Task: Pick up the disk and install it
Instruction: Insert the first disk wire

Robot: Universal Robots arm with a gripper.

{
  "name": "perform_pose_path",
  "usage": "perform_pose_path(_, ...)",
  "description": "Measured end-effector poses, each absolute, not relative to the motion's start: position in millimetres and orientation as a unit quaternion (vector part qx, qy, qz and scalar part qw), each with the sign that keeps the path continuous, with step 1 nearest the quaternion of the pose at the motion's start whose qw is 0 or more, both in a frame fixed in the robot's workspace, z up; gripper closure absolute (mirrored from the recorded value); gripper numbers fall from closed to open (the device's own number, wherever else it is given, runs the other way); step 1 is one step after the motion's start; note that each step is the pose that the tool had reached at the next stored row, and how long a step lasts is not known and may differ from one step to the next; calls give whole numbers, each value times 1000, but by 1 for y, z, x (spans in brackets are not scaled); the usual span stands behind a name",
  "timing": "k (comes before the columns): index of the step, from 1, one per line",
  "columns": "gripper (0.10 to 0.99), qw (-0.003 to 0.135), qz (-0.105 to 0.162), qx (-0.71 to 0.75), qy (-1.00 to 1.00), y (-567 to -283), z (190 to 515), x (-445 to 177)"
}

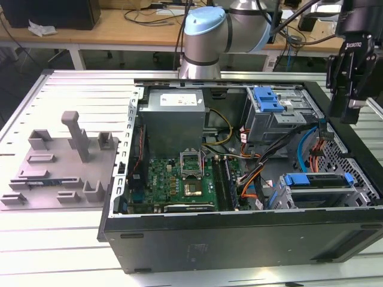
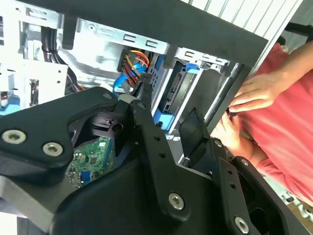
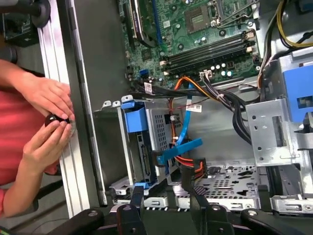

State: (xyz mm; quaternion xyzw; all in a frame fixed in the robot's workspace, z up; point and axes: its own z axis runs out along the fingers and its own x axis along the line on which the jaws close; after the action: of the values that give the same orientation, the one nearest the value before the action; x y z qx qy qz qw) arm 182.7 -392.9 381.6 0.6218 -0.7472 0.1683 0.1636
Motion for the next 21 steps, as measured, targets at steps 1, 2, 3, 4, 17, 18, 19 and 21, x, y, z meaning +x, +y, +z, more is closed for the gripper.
perform_pose_path(1,584,166,168,622,-747,-391,380,183)
perform_pose_path(2,584,167,168,622,-747,-391,380,183)
perform_pose_path(3,584,167,168,622,-747,-391,380,183)
perform_pose_path(4,584,167,168,622,-747,-391,380,183)
perform_pose_path(17,584,192,177,620,-740,-370,361,183)
perform_pose_path(18,584,198,173,621,-738,-371,359,183)
perform_pose_path(19,584,199,173,621,-738,-371,357,183)
perform_pose_path(21,584,199,173,621,-738,-371,352,186)
